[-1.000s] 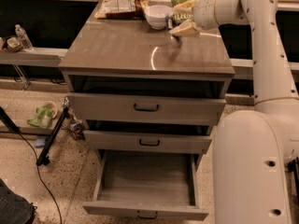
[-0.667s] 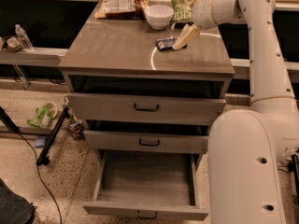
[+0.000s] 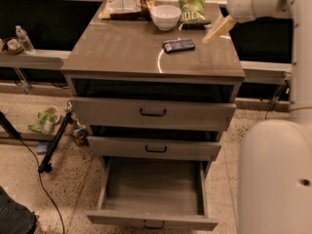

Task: Pick rxbar blueberry from bottom drawer and place on counter

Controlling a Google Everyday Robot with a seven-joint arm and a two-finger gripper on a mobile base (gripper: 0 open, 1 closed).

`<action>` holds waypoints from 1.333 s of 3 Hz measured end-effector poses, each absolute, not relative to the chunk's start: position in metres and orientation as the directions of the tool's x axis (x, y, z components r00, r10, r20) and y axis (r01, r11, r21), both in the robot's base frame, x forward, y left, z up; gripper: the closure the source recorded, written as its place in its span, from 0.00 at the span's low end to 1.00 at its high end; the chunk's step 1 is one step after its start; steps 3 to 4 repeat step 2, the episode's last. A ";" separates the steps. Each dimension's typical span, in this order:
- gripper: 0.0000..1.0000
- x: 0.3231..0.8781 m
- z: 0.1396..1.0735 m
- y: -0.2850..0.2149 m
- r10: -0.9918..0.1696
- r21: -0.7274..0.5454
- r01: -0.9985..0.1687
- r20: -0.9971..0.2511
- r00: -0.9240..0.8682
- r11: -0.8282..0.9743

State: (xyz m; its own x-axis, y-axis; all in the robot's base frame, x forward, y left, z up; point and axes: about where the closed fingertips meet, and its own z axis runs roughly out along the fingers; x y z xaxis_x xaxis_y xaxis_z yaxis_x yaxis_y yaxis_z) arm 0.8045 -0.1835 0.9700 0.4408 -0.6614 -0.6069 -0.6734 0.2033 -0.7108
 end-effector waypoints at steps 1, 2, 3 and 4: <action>0.00 0.762 1.010 -0.277 -0.727 -0.743 -0.600 -0.582 0.364 0.295; 0.00 0.760 1.006 -0.283 -0.729 -0.739 -0.603 -0.584 0.356 0.298; 0.00 0.760 1.006 -0.283 -0.729 -0.739 -0.603 -0.584 0.356 0.298; 0.00 0.760 1.006 -0.283 -0.729 -0.739 -0.603 -0.584 0.356 0.298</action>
Offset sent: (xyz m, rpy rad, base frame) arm -0.0291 -0.0695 0.0335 -0.0045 -0.0414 -0.1148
